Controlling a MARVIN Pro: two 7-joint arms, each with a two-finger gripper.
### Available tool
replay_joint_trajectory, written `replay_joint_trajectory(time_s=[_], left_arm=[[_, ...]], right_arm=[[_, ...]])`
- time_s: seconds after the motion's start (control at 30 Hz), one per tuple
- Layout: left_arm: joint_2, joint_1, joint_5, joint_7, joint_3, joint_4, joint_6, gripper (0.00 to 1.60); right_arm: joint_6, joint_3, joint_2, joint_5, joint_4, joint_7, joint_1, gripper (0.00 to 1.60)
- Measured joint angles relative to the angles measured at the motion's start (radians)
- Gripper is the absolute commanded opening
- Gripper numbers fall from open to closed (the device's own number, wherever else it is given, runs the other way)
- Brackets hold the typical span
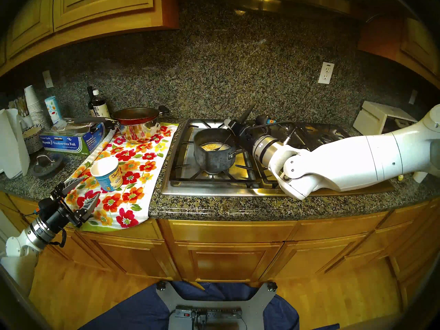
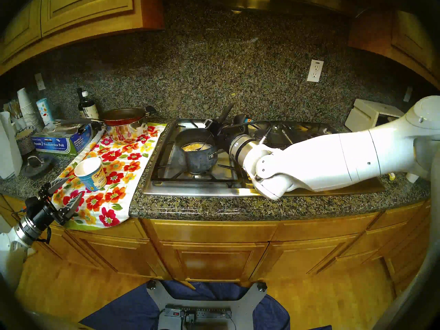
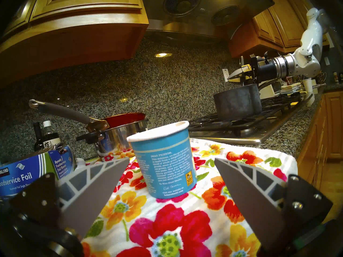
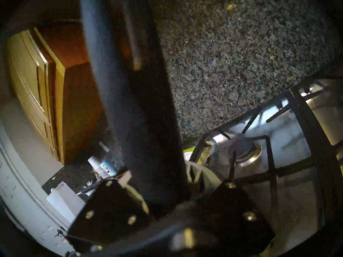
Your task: Pour oats into pot and stir with a spoon
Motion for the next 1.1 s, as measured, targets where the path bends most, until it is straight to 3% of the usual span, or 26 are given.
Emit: replay_joint_trajectory(time_s=[0.5, 1.1], left_arm=[[0.0, 0.0, 0.0, 0.0, 0.0, 0.0, 0.0, 1.6], [0.0, 0.0, 0.001, 0.001, 0.0, 0.0, 0.0, 1.6]], right_arm=[[0.049, -0.028, -0.016, -0.033, 0.002, -0.015, 0.054, 0.0], [0.196, -0.033, -0.117, -0.099, 0.144, -0.039, 0.127, 0.0]])
